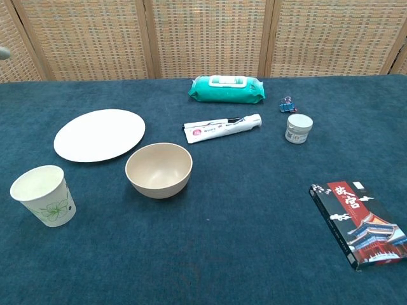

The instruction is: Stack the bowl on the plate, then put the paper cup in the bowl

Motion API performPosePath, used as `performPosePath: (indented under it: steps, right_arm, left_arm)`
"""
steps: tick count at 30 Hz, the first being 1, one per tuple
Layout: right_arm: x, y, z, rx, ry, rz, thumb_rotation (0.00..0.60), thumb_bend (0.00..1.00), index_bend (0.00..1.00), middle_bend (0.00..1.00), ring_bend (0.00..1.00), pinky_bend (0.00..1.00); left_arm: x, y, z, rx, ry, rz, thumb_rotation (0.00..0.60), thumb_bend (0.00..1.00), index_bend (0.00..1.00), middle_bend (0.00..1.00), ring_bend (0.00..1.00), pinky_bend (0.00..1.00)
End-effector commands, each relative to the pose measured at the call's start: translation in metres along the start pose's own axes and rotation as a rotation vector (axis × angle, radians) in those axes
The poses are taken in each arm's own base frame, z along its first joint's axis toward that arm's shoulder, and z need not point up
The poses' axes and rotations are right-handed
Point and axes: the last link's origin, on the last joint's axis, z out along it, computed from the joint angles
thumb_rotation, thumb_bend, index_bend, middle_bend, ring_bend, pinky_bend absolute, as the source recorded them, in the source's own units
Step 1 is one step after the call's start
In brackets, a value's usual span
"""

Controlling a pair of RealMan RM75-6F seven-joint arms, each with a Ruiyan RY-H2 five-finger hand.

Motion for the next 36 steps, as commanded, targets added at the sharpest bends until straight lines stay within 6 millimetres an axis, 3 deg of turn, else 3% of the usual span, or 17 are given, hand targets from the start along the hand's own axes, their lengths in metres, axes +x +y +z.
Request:
performPosePath:
  steps: [1, 3, 5, 10, 21, 29, 36]
  right_arm:
    - [-0.001, 0.001, 0.001, -0.002, -0.009, 0.002, 0.600, 0.00, 0.06, 0.00, 0.00, 0.00]
    - [-0.002, 0.002, 0.002, -0.004, -0.016, 0.002, 0.600, 0.00, 0.06, 0.00, 0.00, 0.00]
    - [-0.003, 0.003, 0.003, -0.008, -0.022, 0.005, 0.600, 0.00, 0.06, 0.00, 0.00, 0.00]
    - [-0.003, 0.008, 0.006, -0.026, -0.031, 0.022, 0.600, 0.00, 0.06, 0.00, 0.00, 0.00]
    - [-0.006, 0.006, 0.008, -0.015, -0.054, 0.023, 0.600, 0.00, 0.06, 0.00, 0.00, 0.00]
    - [-0.007, 0.008, 0.009, -0.022, -0.062, 0.027, 0.600, 0.00, 0.06, 0.00, 0.00, 0.00]
    - [-0.008, 0.008, 0.010, -0.023, -0.069, 0.032, 0.600, 0.00, 0.06, 0.00, 0.00, 0.00]
  left_arm:
    - [-0.015, 0.049, 0.055, -0.150, -0.061, -0.046, 0.600, 0.00, 0.18, 0.00, 0.00, 0.00]
    - [-0.029, 0.063, 0.077, -0.154, -0.117, -0.068, 0.600, 0.01, 0.32, 0.00, 0.00, 0.00]
    - [-0.039, 0.073, 0.092, -0.142, -0.151, -0.069, 0.600, 0.03, 0.37, 0.00, 0.00, 0.00]
    - [-0.071, 0.095, 0.112, -0.105, -0.230, -0.068, 0.600, 0.10, 0.38, 0.00, 0.00, 0.00]
    - [-0.099, 0.111, 0.122, -0.068, -0.291, -0.035, 0.600, 0.16, 0.40, 0.00, 0.00, 0.00]
    - [-0.111, 0.106, 0.128, -0.031, -0.320, -0.021, 0.600, 0.24, 0.40, 0.00, 0.00, 0.00]
    - [-0.119, 0.099, 0.132, -0.008, -0.331, -0.013, 0.600, 0.30, 0.49, 0.00, 0.00, 0.00]
